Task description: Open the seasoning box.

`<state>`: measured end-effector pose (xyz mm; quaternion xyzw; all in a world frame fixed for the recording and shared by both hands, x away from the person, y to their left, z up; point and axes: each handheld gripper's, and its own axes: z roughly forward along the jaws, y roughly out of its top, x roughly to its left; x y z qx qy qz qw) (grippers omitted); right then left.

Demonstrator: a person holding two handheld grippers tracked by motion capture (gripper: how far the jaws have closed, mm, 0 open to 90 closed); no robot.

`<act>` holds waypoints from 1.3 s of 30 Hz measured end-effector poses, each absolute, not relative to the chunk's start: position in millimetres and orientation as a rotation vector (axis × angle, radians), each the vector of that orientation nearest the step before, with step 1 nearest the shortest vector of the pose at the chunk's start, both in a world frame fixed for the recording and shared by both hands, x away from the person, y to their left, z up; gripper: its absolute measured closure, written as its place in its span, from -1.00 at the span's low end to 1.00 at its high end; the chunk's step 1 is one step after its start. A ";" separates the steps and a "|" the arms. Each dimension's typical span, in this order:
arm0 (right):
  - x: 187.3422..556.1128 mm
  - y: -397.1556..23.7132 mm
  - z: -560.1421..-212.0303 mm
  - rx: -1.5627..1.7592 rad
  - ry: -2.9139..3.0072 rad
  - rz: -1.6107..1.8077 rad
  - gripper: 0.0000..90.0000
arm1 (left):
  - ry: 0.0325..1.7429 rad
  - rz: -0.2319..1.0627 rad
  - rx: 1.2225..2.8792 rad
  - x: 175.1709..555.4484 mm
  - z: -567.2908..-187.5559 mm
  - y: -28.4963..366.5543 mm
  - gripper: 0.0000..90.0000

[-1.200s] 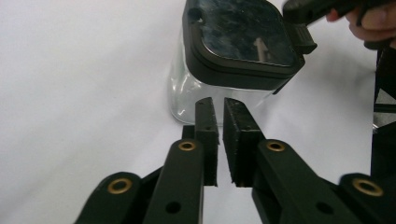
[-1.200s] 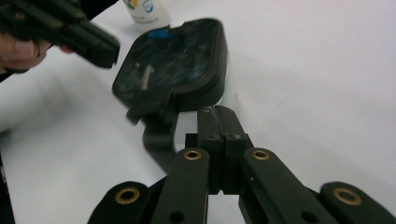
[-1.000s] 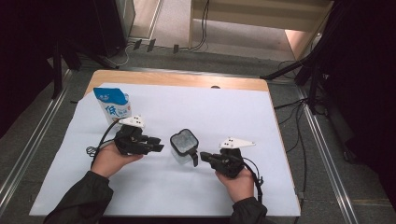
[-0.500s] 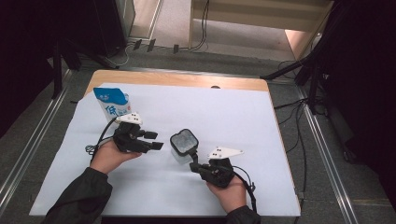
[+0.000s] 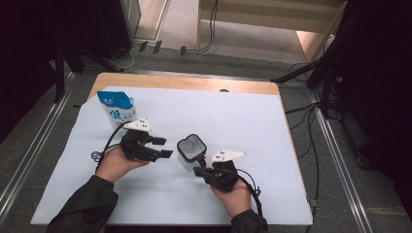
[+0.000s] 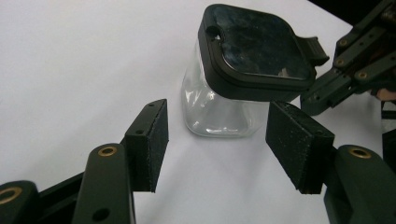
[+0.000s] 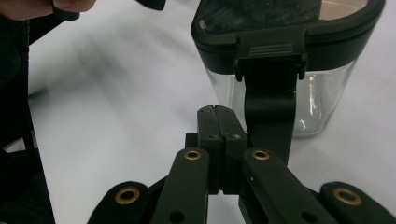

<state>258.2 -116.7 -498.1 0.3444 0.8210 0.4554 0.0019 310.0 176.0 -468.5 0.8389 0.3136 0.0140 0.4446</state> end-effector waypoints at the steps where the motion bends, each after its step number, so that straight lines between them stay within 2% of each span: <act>1: 259.1 -117.9 -498.2 1.077 2.572 1.426 1.00 | 0.775 0.041 2.082 309.7 -468.6 175.7 -0.10; 10: 267.3 -127.5 -498.9 1.112 2.550 1.412 1.00 | 0.763 0.072 2.080 308.2 -468.1 173.6 -0.10; 13: 270.6 -132.0 -498.8 1.144 2.540 1.418 1.00 | 0.747 0.075 2.087 307.9 -469.2 170.6 0.00; 17: 273.0 -135.2 -499.0 1.159 2.529 1.423 1.00 | 0.752 0.065 2.104 308.0 -470.8 167.8 0.24; 21: 278.4 -139.8 -498.8 1.176 2.510 1.412 1.00 | 0.815 0.026 2.085 313.6 -476.8 163.8 0.67; 22: 278.4 -139.8 -498.8 1.176 2.510 1.412 1.00 | 0.815 0.026 2.085 313.6 -476.8 163.8 0.77; 23: 280.0 -141.0 -498.9 1.180 2.506 1.410 1.00 | 0.822 0.015 2.079 314.9 -478.3 162.3 0.77; 24: 283.2 -143.1 -498.9 1.189 2.497 1.405 1.00 | 0.827 0.014 2.077 315.2 -479.5 160.0 0.91; 30: 293.1 -147.9 -499.2 1.206 2.473 1.401 1.00 | 0.811 0.049 2.077 313.8 -482.7 144.4 0.94; 39: 304.2 -150.7 -503.9 1.217 2.470 1.373 1.00 | 0.805 0.028 2.078 312.3 -486.9 134.7 0.98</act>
